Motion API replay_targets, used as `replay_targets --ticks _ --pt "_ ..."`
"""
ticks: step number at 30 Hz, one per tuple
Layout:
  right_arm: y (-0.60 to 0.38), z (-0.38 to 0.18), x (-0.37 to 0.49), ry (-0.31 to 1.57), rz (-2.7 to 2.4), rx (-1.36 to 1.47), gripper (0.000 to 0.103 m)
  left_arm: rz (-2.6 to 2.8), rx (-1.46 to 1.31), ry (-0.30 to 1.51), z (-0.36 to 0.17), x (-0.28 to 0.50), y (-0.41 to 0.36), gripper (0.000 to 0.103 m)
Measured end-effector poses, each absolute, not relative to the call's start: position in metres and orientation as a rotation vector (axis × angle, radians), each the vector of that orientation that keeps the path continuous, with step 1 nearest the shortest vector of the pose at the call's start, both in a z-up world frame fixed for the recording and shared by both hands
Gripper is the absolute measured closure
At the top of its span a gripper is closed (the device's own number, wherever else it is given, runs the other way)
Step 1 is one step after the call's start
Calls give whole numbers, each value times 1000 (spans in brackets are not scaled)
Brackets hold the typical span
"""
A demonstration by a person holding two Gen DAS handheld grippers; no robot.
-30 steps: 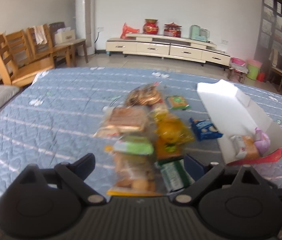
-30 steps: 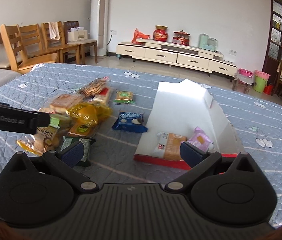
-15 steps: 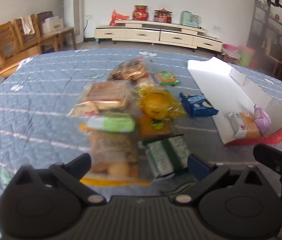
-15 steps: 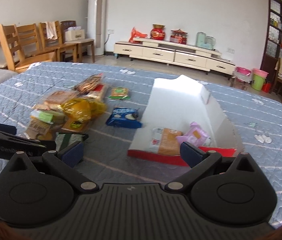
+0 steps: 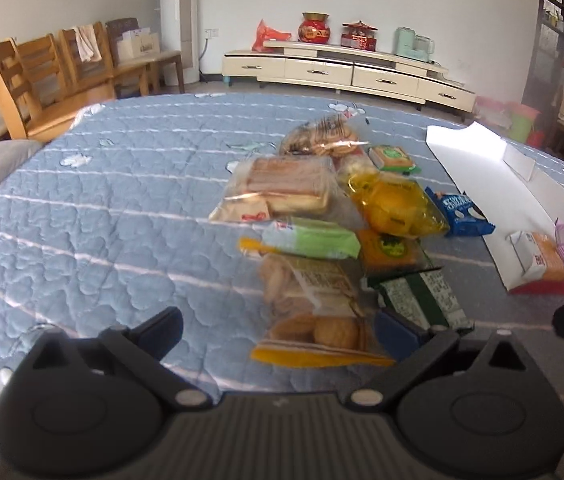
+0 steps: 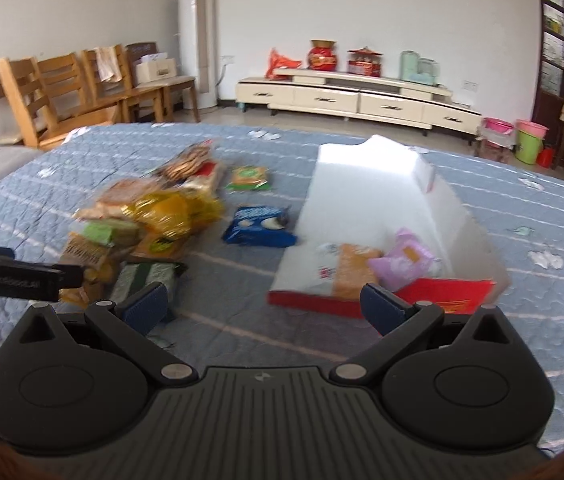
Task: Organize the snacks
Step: 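Grasp the green-and-white pack with the right tool while the left tool grasps the bread bag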
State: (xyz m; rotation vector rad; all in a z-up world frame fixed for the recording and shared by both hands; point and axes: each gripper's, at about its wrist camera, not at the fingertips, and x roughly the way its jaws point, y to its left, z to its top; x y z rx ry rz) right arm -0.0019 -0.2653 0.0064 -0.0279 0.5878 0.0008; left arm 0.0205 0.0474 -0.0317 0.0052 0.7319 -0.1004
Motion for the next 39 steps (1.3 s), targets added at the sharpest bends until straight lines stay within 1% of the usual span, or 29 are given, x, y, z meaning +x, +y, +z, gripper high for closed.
replay_targets --ticks 5,6,7,9,10,11,12,13,15,18,26,34,35,36,37,38,39 --pt "-255 4 -2 599 26 -63 0 -95 24 742 -42 40 35 2" --pt "-254 3 -1 603 29 -61 0 -86 24 740 -44 45 34 4" --pt "-254 3 0 606 31 -59 0 -78 20 745 -45 50 33 9" --pt "-253 2 1 616 30 -60 0 -116 -5 778 -50 60 34 26" --pt "-252 1 2 619 33 -62 0 -123 6 778 -50 61 32 28" --pt "-251 0 3 622 35 -65 0 -131 34 775 -50 60 29 41" --pt "-250 -1 3 626 37 -70 0 -139 50 770 -49 58 27 46" --pt "-248 -2 4 629 40 -73 0 -142 52 767 -47 55 28 50" --pt "-245 -3 6 637 48 -74 0 -157 17 770 -45 49 35 55" --pt "-239 -5 11 649 66 -71 0 -157 -3 786 -41 36 49 57" --pt "-207 -22 35 697 155 -70 0 -183 -34 802 -33 -6 87 58" --pt "-183 -44 69 745 104 -62 0 -135 -93 756 -23 -7 106 58" --pt "-183 -45 69 729 101 -61 6 -135 -93 753 -23 -7 105 58" --pt "-182 -44 69 722 100 -62 23 -135 -94 752 -23 -7 104 58" --pt "-182 -43 69 719 111 -59 33 -135 -97 752 -24 -7 104 58" --pt "-181 -41 68 715 109 -63 32 -135 -98 750 -24 -7 102 58" --pt "-181 -39 66 718 108 -66 43 -137 -99 747 -23 -7 101 58"
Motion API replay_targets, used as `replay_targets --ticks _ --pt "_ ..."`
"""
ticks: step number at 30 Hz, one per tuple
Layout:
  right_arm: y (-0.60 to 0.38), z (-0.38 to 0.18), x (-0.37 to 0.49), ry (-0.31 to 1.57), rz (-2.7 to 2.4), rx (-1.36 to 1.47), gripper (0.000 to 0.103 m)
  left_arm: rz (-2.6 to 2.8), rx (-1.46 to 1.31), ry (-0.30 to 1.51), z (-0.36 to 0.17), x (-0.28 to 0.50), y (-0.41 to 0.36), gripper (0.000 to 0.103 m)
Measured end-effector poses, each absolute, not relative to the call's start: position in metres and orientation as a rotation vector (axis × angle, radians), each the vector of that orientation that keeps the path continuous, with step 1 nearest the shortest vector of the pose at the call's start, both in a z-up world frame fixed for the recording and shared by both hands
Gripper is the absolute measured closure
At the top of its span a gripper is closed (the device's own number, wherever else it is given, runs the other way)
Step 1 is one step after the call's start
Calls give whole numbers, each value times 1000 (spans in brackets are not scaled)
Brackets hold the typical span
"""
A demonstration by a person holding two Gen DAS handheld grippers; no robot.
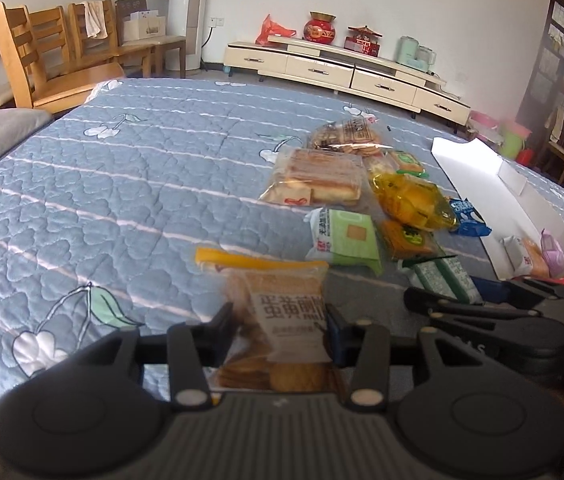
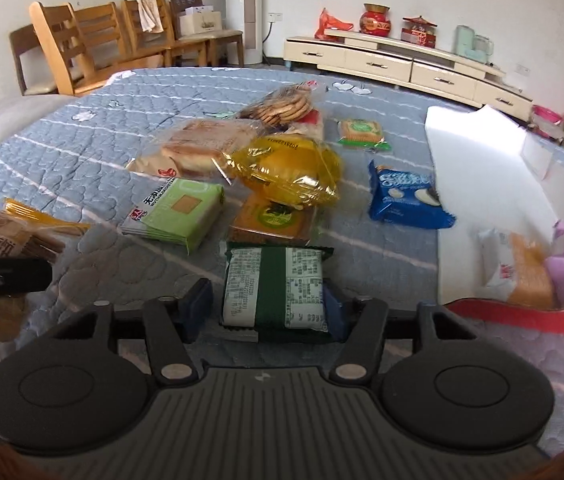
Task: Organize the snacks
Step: 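Grasp the green-and-white pack with the right tool while the left tool grasps the bread bag, then carry the green-and-white pack and the bread bag over the white box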
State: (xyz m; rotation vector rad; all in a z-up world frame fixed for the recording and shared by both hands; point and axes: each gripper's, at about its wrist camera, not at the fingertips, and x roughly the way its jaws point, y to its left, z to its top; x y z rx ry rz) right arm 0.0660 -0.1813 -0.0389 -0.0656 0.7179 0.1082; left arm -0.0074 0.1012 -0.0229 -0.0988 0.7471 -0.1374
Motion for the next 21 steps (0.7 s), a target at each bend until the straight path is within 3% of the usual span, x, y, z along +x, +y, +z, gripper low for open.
replay_targets --ticks 21 --pt "-230 45 -1 539 63 -3 45 -179 -79 641 24 -12 54 58"
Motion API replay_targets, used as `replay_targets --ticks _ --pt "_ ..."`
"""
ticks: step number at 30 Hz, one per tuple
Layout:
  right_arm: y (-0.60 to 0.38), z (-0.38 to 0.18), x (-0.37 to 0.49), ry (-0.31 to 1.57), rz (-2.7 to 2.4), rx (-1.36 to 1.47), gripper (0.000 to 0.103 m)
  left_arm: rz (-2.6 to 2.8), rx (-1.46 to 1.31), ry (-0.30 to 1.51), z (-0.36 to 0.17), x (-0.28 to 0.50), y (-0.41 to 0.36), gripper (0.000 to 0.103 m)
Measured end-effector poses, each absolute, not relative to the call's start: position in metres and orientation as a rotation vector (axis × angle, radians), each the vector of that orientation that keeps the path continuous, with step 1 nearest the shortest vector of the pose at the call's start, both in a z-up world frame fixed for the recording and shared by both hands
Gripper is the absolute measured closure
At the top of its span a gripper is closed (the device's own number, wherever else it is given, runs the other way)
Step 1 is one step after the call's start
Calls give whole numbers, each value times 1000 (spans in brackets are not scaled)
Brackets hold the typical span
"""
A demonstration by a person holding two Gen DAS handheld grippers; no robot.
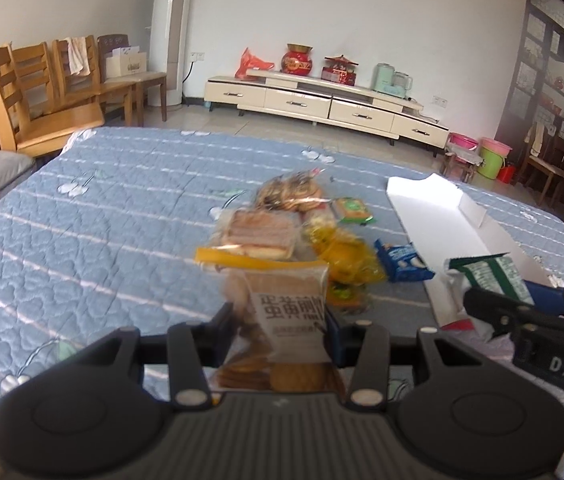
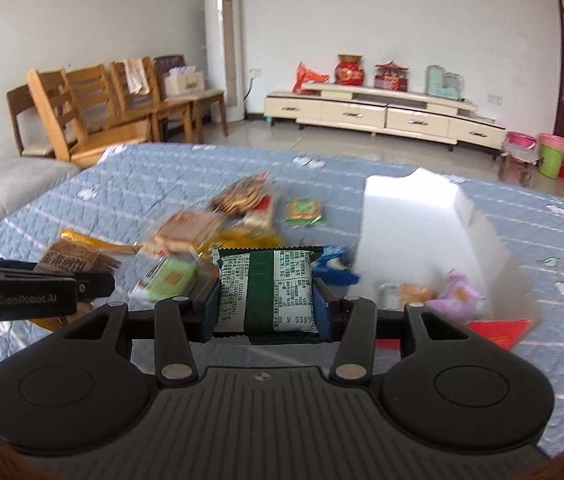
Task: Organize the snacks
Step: 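Carry the green-and-white pack and the bread bag over the white box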
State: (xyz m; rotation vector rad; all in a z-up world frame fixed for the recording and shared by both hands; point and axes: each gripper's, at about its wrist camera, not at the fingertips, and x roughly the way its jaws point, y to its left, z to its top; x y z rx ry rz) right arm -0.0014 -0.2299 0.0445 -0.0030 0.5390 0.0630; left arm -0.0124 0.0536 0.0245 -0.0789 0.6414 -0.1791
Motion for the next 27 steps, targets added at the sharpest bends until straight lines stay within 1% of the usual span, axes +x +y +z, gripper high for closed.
replay_targets --ticks 17,27 --pt "-262 61 -28 469 -24 30 45 -253 -7 589 50 -12 2 58" --pt "-281 67 -30 459 -69 59 45 -292 24 584 55 -7 -23 58"
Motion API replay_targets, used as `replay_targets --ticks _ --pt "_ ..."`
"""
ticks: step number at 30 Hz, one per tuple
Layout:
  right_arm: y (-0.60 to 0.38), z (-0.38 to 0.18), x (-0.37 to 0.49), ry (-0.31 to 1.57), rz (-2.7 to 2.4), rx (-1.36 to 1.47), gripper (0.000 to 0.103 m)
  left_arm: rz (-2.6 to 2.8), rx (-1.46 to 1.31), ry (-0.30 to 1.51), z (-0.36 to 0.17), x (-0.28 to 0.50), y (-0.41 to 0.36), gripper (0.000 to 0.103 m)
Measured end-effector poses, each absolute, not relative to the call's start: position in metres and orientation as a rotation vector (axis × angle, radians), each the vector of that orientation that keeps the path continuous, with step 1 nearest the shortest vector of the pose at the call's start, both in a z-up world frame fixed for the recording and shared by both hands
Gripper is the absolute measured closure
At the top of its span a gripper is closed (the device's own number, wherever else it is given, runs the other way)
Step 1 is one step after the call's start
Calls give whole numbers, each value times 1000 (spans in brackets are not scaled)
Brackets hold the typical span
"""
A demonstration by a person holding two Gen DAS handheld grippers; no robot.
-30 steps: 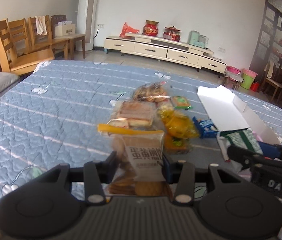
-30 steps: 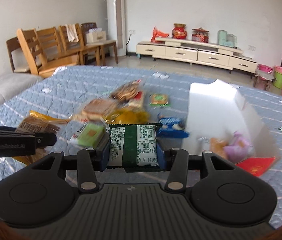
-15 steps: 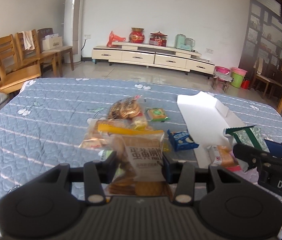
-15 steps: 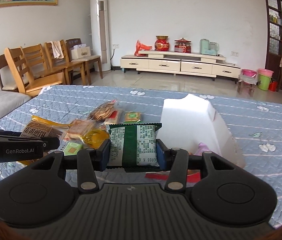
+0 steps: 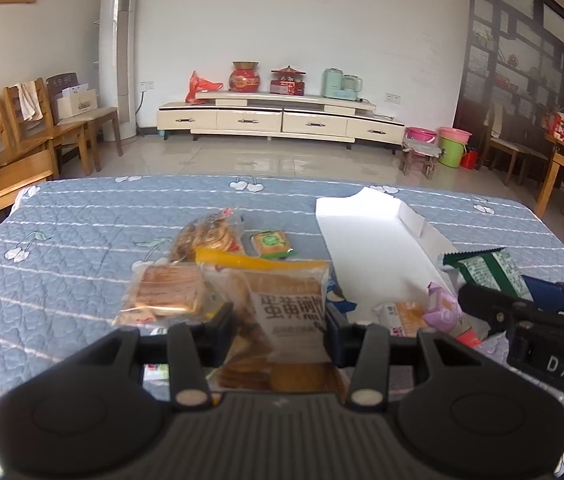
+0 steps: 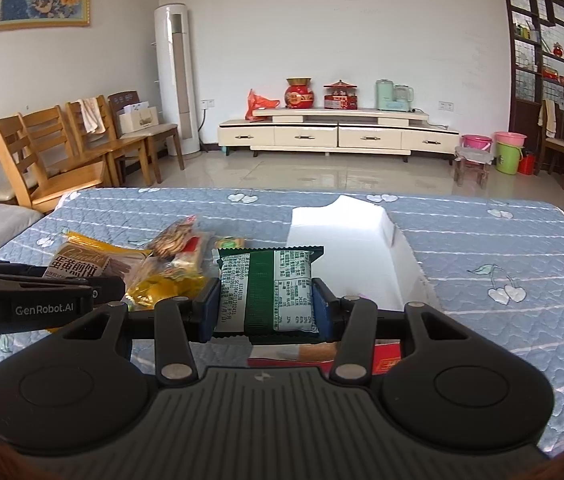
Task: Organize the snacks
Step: 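Carry the green-and-white pack and the bread bag over the white box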
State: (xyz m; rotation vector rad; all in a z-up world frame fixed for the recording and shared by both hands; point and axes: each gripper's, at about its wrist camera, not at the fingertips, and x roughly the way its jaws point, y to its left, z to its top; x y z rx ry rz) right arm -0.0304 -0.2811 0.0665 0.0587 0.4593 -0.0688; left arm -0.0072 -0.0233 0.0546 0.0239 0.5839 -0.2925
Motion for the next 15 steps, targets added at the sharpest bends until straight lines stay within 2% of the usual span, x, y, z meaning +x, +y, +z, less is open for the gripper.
replay_targets --ticks 15 --pt "-300 72 -37 442 -128 79 45 -333 49 583 57 -1 -50 58"
